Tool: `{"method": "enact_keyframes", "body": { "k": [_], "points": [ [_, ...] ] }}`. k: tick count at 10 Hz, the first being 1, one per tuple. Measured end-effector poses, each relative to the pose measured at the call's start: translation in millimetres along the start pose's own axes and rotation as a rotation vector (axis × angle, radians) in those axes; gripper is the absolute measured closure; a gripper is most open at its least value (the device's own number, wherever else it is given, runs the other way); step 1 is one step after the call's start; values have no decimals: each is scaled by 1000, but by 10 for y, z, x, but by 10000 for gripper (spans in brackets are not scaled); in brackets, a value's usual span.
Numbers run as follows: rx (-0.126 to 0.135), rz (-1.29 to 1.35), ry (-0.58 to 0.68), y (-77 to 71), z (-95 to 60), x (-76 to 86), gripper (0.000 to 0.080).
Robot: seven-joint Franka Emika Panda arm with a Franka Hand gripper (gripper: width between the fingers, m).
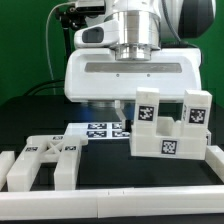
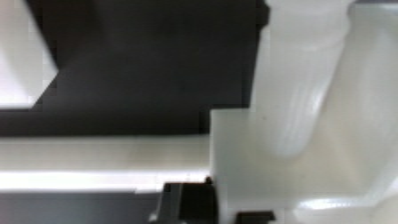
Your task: Assemble chair
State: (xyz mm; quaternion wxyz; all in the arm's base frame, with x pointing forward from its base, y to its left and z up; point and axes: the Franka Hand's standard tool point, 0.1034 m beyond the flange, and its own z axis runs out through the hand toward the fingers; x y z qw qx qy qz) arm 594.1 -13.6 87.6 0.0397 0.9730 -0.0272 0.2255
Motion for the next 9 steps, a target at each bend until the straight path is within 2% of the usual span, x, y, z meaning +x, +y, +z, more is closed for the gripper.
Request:
{"method": "enact_keyframes", "body": {
  "k": [1, 2, 3, 4, 5, 6, 7, 8, 9],
  "points": [
    [-23, -3, 50, 44, 1, 2, 765],
    [6, 1, -27, -18, 29, -80, 765],
    [77, 20, -149, -110, -166, -41, 765],
    [114, 38, -210, -100, -298, 16, 765],
    [168, 56, -360, -146, -347, 0, 765],
    [189, 71, -475, -196, -339, 30, 765],
    [167, 69, -517, -247, -269, 21, 765],
    [183, 65, -613, -245, -303, -51, 765],
    [196, 68, -687, -229, -312, -52, 765]
  ]
}}
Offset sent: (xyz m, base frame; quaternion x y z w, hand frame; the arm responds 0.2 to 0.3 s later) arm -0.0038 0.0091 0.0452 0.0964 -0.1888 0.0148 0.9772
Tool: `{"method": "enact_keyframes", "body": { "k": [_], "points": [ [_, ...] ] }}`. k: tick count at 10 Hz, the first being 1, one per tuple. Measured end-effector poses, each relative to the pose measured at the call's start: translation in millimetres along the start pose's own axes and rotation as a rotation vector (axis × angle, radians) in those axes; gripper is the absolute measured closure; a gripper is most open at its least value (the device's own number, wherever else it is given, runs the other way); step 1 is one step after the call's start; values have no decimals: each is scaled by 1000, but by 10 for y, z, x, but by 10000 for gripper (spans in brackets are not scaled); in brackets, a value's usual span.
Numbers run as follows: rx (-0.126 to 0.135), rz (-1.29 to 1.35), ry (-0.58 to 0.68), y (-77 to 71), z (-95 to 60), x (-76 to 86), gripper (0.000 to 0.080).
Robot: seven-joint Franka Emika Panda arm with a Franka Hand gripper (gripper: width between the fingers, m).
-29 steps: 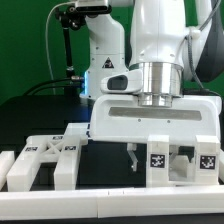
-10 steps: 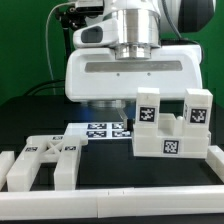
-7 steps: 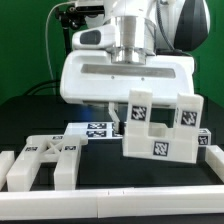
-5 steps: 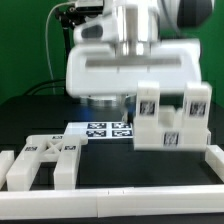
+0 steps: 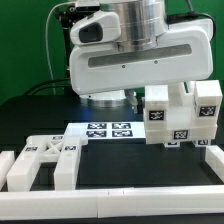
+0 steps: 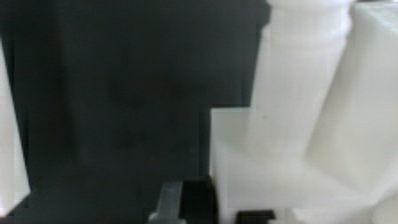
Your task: Assemble chair
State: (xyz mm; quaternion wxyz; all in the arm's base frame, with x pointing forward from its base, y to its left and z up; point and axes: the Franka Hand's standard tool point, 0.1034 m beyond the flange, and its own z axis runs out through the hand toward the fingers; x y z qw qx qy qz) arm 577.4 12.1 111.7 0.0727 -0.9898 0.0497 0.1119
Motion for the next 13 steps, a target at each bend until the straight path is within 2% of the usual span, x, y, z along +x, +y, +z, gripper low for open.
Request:
{"method": "enact_keyframes", "body": {
  "k": [1, 2, 3, 4, 5, 6, 8, 9, 11, 13],
  "points": [
    [-1, -3, -43, 0, 19, 2, 765],
    [-79, -39, -206, 55, 40, -120, 765],
    [-105, -55, -327, 89, 52, -83, 765],
    [-107, -44, -381, 135, 71, -17, 765],
    [-107, -42, -405, 136, 87, -30, 765],
    [-105, -31, -511, 151, 116, -154, 765],
    [-107, -20, -596, 210, 191, -165, 765],
    [-115, 0, -647, 320, 282, -171, 765],
    [-122, 26, -681, 418, 301, -52, 765],
    [-124, 25, -641, 544, 396, 37, 765]
  ]
}}
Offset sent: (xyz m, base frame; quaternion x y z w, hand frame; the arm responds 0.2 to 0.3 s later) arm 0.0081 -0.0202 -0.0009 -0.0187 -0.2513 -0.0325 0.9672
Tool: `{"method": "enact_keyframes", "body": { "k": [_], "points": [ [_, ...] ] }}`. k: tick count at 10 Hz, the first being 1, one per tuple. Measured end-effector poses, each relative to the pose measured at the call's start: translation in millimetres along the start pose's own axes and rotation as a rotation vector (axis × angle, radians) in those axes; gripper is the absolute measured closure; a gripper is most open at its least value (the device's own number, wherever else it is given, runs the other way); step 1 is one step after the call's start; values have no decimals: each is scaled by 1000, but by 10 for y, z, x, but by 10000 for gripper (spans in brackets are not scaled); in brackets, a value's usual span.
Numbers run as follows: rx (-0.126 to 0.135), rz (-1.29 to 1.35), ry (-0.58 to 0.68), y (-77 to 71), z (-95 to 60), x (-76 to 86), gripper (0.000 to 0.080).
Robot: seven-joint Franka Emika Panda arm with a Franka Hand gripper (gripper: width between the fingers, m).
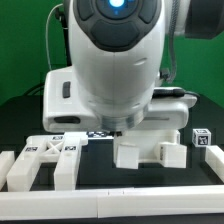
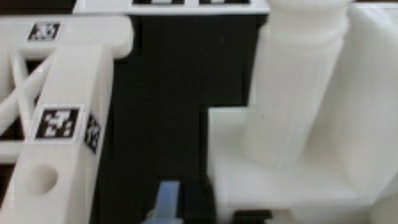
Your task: Assemble chair
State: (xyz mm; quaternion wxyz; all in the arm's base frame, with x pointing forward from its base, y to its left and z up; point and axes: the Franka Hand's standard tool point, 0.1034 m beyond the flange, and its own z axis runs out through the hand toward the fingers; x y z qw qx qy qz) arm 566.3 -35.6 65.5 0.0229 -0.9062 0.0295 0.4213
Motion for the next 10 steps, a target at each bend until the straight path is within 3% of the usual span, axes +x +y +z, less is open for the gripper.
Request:
{"method": "enact_keyframes", "body": {
  "k": [3, 9, 10],
  "points": [
    [4, 13, 18, 113, 102, 146, 765],
    [15, 25, 7, 198, 153, 161, 761],
    [15, 25, 7, 199, 153, 161, 585]
  ]
}}
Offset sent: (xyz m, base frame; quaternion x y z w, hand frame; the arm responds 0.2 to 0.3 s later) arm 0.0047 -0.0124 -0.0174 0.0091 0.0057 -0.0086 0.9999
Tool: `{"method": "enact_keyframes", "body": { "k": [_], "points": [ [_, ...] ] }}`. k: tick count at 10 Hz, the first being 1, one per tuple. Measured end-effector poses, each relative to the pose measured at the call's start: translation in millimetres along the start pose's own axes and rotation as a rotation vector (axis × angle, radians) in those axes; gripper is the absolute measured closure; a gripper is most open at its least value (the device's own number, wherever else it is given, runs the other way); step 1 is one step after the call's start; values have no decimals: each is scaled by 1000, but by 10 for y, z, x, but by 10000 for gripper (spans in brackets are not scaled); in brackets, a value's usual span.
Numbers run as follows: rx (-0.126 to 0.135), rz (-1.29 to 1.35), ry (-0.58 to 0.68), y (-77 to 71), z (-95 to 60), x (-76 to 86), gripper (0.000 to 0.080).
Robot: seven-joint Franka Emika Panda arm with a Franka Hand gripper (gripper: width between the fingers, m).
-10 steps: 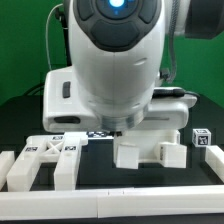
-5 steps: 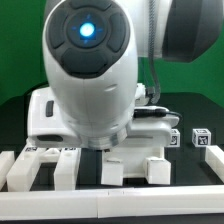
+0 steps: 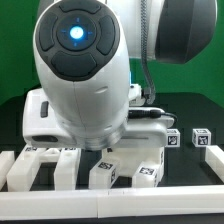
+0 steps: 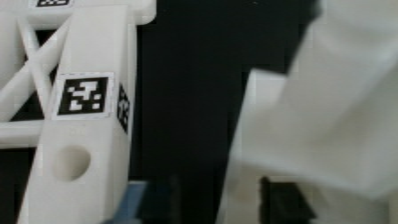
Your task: Assemble chair
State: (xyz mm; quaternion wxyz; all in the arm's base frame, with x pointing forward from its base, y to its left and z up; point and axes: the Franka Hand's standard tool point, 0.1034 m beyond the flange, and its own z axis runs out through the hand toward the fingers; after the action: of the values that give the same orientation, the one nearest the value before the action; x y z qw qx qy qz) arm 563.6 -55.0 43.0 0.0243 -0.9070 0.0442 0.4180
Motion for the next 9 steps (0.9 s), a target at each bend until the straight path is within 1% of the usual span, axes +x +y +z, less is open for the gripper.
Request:
{"method": "enact_keyframes", "body": {
  "k": [1, 2, 3, 4, 5, 6, 9],
  "points": [
    [0, 0, 0, 1, 0, 0, 399],
    [0, 0, 0, 2, 0, 0, 399],
    [0, 0, 0, 3, 0, 0, 221],
    [0, 0, 0, 3, 0, 0, 221],
    [1, 0, 0, 4, 0, 0, 164],
    [1, 0, 0, 4, 0, 0, 152],
    [1, 1, 0, 5, 1, 0, 150]
  ]
}}
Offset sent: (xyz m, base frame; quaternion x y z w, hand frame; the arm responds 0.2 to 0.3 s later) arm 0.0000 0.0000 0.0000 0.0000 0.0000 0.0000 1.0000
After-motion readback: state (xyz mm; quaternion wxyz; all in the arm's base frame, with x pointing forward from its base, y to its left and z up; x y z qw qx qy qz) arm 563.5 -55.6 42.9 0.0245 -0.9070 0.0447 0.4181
